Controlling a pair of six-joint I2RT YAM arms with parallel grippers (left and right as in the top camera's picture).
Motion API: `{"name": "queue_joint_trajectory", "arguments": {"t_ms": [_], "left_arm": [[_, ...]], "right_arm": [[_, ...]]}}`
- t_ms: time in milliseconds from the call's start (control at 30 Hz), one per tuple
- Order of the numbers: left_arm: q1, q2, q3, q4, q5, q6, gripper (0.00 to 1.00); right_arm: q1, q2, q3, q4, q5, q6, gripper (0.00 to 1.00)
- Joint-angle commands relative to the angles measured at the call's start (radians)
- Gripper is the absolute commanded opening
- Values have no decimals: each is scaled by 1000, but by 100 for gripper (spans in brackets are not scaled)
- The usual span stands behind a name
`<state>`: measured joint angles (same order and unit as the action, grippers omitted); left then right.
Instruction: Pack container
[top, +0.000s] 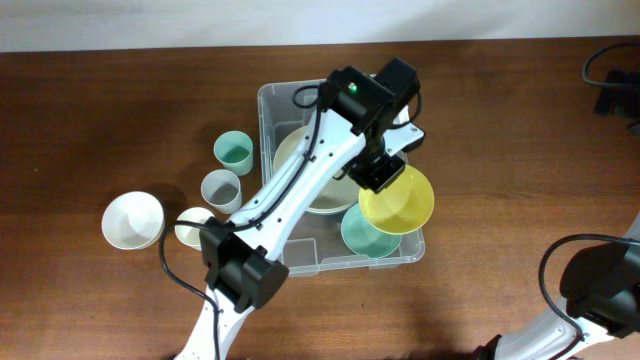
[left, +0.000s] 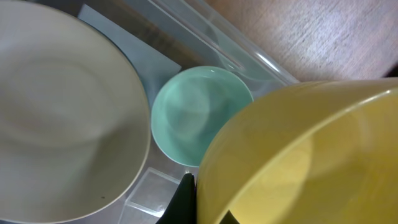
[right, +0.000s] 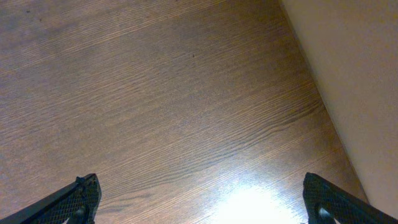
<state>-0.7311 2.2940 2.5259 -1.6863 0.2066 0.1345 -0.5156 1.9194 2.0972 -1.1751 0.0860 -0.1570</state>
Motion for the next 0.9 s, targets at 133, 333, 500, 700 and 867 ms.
{"name": "queue_joint_trajectory", "arguments": {"t_ms": [133,333,500,700,867], "left_arm": [[-6,-18,-25,-2,3,-10,3],[-6,-18,-25,-2,-17,-17,21],[2,-18,-25,-2,-48,-17,86],[78,-28,-24,-2,-50,-17,86],[241,-56,-24,-2,-151,-120,86]], "right_arm": [[-2,0,13,1,1,9,99],[-2,0,13,1,1,9,99],[-2,0,13,1,1,9,99],[-2,0,13,1,1,9,99],[-2,0,13,1,1,9,99]]}}
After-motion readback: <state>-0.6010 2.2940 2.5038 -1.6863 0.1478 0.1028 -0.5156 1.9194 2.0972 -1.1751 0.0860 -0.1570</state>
